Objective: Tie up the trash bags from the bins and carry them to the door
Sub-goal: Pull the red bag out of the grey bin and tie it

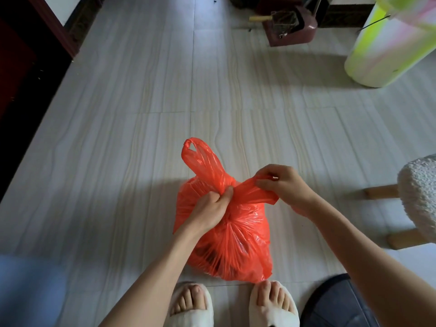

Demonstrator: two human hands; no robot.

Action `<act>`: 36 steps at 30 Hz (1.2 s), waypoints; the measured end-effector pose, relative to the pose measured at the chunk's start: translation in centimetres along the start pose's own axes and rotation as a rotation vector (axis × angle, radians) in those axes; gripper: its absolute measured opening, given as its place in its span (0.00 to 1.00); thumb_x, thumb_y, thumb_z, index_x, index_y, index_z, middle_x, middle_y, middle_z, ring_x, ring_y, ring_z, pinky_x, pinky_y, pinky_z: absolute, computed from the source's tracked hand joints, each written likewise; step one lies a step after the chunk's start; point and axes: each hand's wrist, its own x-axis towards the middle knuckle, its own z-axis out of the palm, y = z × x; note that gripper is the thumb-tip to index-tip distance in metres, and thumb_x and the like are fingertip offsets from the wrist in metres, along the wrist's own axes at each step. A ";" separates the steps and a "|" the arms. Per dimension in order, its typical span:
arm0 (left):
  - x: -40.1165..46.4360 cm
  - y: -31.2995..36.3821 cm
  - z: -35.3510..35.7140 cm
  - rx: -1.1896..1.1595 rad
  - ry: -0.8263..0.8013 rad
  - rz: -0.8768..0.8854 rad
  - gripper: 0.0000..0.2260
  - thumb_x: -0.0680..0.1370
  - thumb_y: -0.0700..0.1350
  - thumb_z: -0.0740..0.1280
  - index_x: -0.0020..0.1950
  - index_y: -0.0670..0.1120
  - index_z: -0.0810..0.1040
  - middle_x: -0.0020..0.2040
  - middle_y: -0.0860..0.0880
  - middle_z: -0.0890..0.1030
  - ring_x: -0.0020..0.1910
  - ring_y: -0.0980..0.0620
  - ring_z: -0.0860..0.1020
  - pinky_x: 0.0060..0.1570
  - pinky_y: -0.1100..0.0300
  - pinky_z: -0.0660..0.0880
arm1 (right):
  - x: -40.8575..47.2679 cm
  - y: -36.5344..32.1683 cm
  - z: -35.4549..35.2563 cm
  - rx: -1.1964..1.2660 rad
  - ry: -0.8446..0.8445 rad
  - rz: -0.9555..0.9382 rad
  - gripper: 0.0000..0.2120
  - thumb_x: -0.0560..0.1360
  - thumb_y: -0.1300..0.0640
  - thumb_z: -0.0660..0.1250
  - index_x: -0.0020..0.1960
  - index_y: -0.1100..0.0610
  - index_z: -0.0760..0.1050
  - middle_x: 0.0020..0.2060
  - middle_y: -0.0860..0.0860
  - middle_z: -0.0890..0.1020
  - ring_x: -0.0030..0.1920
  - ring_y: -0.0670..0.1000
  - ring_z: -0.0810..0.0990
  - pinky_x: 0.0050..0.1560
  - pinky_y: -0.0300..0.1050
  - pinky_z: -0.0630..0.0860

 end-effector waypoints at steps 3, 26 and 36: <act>0.3 -0.1 -0.2 -0.073 -0.050 0.008 0.23 0.80 0.55 0.56 0.26 0.47 0.68 0.24 0.55 0.70 0.27 0.59 0.72 0.35 0.60 0.66 | -0.4 -0.2 0.1 0.336 0.008 0.147 0.10 0.70 0.73 0.64 0.37 0.60 0.77 0.31 0.54 0.77 0.26 0.47 0.76 0.24 0.36 0.72; 0.2 -0.6 -1.0 -0.557 -0.253 -0.083 0.12 0.69 0.28 0.68 0.37 0.46 0.80 0.33 0.53 0.81 0.35 0.58 0.78 0.38 0.71 0.75 | -5.5 3.5 -1.0 -0.205 -0.679 0.056 0.09 0.73 0.61 0.67 0.44 0.48 0.82 0.44 0.47 0.83 0.45 0.45 0.81 0.49 0.37 0.75; -3.0 -0.3 -1.5 0.492 -0.015 0.630 0.11 0.73 0.53 0.55 0.45 0.48 0.72 0.46 0.50 0.79 0.49 0.50 0.79 0.43 0.60 0.66 | 0.2 1.5 2.5 -0.335 -0.090 -0.361 0.17 0.73 0.62 0.55 0.56 0.58 0.77 0.53 0.47 0.80 0.56 0.43 0.76 0.57 0.29 0.69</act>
